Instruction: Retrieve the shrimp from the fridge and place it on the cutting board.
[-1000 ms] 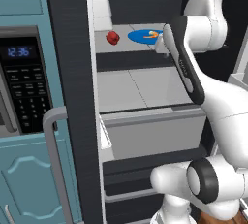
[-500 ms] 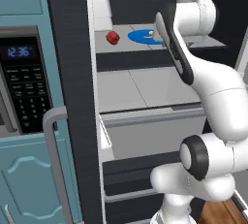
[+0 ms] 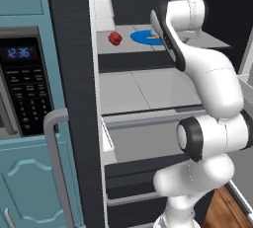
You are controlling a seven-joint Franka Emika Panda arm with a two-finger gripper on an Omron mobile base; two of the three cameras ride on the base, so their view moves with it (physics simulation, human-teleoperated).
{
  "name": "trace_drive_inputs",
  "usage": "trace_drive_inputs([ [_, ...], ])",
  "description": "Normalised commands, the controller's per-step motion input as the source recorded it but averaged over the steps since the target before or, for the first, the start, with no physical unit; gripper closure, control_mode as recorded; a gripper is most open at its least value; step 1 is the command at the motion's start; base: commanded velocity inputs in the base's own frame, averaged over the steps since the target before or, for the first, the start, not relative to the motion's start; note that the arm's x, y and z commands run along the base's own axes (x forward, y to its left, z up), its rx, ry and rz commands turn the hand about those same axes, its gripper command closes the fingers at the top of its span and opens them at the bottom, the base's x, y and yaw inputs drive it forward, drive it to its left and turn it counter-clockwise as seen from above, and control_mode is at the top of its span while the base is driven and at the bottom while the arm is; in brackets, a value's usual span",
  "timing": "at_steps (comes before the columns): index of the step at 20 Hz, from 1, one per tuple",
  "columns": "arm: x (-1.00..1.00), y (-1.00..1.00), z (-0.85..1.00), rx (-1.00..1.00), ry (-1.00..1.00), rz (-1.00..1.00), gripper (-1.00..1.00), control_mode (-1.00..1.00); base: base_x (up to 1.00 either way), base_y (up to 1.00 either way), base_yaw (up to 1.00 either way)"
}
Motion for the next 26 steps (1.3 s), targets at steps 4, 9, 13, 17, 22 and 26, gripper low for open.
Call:
trace_drive_inputs([
  [4,0.78,0.00,0.00,0.02,0.00,-0.01,-1.00,-1.00,0.00,0.00,0.00],
  [9,0.74,0.00,0.00,0.02,0.00,0.00,-1.00,-1.00,0.00,0.00,0.00],
  [13,0.69,0.00,-0.01,0.00,0.00,-0.02,-1.00,-1.00,0.00,0.00,0.00],
  [17,0.52,0.00,-0.01,0.00,0.00,-0.01,-1.00,-1.00,0.00,0.00,0.00],
  [22,0.40,0.00,-0.04,0.00,0.00,0.00,-1.00,-1.00,0.00,0.00,0.00],
  [26,0.25,0.00,-0.11,0.00,0.00,0.00,-1.00,-1.00,0.00,0.00,0.00],
])
